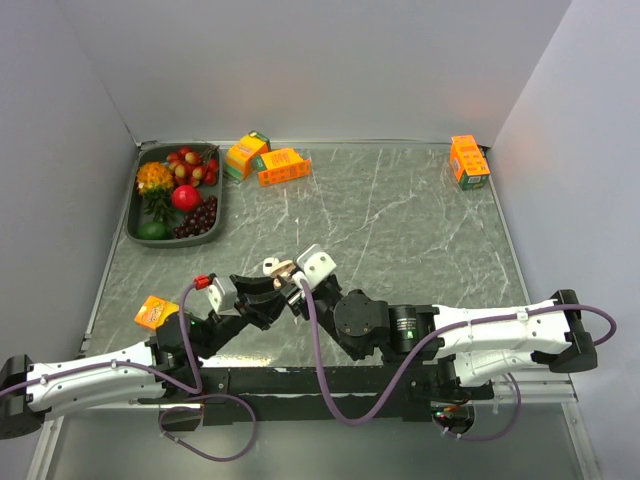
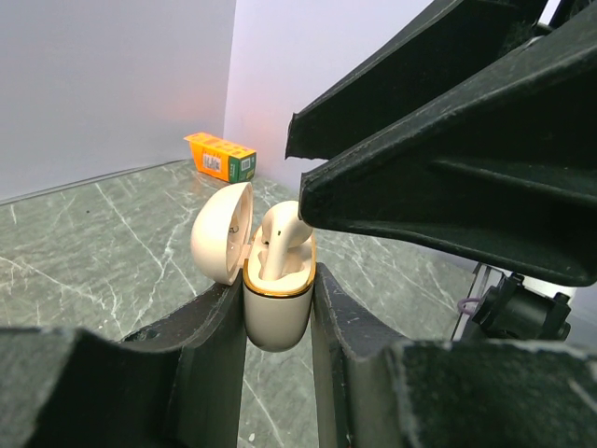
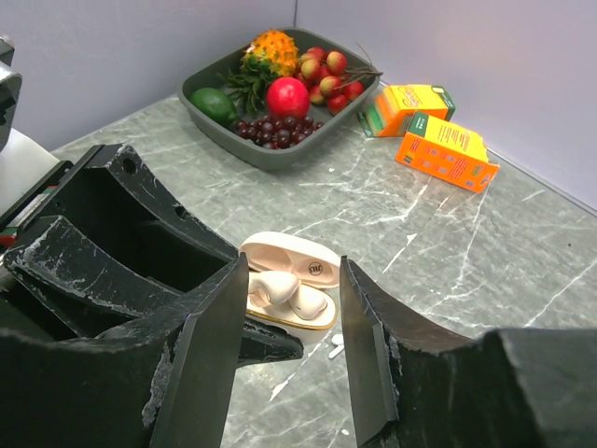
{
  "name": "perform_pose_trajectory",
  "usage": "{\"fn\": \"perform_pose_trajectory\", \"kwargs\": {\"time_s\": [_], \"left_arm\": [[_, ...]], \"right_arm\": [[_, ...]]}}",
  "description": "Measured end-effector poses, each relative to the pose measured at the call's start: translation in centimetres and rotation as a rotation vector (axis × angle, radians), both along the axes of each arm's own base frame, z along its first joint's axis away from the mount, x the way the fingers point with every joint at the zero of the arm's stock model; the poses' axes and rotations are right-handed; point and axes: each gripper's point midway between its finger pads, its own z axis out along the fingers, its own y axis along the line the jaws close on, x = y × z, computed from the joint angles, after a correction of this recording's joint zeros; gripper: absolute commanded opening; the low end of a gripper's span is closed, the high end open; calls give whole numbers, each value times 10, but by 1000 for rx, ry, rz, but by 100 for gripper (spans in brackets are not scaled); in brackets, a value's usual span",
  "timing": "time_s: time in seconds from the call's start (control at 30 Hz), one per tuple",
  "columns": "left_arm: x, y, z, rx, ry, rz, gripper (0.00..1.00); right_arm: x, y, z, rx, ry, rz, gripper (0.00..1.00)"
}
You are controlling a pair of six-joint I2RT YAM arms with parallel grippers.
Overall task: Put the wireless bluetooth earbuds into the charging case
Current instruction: Place the earbud in the charging case.
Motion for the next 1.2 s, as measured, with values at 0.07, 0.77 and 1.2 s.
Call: {"fn": "perform_pose_trajectory", "kwargs": {"time_s": [0.07,0.77,1.2], "left_arm": [[0,0,0,0,0,0,1],[0,1,2,-5,-2,0,1],[0,0,0,-2,-1,0,1]], "right_arm": [[0,0,0,1,0,0,49],[9,-32,22,24,33,-62,36],[4,-26,-3,-77,72,-34,40]]}}
